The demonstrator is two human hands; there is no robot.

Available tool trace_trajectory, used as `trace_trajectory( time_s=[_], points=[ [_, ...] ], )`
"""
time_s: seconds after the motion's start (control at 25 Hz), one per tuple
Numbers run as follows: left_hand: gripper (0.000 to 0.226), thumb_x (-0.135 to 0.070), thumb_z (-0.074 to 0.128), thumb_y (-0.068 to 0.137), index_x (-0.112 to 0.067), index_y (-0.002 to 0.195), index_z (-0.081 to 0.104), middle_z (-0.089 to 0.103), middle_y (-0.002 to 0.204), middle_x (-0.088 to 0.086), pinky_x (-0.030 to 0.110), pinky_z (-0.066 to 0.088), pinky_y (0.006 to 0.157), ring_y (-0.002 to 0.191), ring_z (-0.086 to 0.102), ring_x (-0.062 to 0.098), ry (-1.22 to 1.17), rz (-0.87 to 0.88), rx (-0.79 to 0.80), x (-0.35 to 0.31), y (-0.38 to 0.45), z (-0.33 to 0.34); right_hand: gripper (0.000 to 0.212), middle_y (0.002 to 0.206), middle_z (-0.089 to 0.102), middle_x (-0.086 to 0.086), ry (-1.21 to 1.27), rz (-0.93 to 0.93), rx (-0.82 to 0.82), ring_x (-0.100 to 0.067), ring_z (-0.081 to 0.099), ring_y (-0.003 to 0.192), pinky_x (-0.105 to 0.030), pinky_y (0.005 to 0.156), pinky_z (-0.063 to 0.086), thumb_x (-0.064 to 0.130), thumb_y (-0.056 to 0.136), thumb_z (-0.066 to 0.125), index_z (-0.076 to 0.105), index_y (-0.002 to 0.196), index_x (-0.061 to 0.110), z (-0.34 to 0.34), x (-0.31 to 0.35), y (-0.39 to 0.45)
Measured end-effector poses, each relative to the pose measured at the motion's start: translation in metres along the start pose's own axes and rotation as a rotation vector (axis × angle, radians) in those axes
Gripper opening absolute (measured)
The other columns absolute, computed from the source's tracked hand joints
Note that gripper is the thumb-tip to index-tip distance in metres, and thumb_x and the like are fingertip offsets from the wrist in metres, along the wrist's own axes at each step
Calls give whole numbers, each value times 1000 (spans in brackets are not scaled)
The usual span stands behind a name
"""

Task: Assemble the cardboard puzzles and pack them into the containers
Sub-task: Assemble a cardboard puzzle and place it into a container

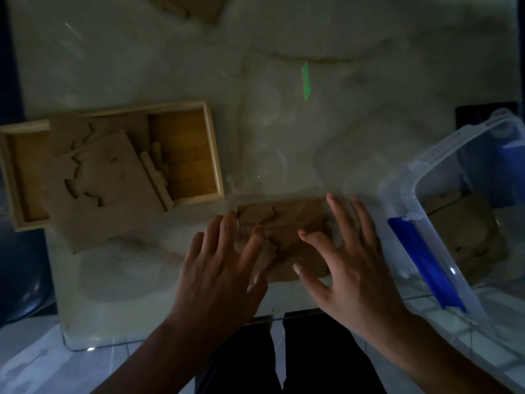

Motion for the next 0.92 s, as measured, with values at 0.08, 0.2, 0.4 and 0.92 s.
trace_trajectory(
  time_s=[0.08, 0.2, 0.4, 0.92],
  points=[
    [66, -48, 70, 75, -17, 130, 52, 43, 145, 28, 51, 51, 90, 131, 45, 45, -20, 4, -6, -1, 3, -3, 50, 166, 19, -11, -18, -1, -27, -37, 8, 154, -50, 118, 22, 49, 86, 64, 56, 130, 28, 0, 0, 4],
    [75, -39, 77, 74, -12, 138, 48, 33, 158, 20, 57, 48, 99, 146, 30, 38, -24, 59, -2, -9, 4, -4, 77, 167, 21, -5, 6, -50, -47, -31, 12, 155, -48, 117, 29, 43, 90, 61, 30, 155, 17, 0, 5, 6],
    [69, -39, 79, 76, -15, 135, 52, 33, 160, 13, 56, 47, 102, 148, 29, 31, -34, 106, 52, -6, 9, -5, 72, 168, 15, -9, -29, -75, 13, -26, 15, 155, -49, 115, 37, 38, 93, 53, 28, 156, 13, 10, 12, 8],
    [77, -33, 88, 54, -18, 116, 44, 63, 111, 11, 45, 57, 69, 89, 63, 31, -73, 181, 206, -18, 54, -35, 66, 125, 53, -6, 24, -50, 158, -27, 50, 117, -44, 86, 55, 45, 61, 84, 53, 115, 22, -24, 15, 52]
  ],
)
Point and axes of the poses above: each hand's wrist, its own y-axis towards the middle knuckle, its own z-axis out of the palm, x = y × z, the point moved 6 cm from there along y, towards the middle knuckle
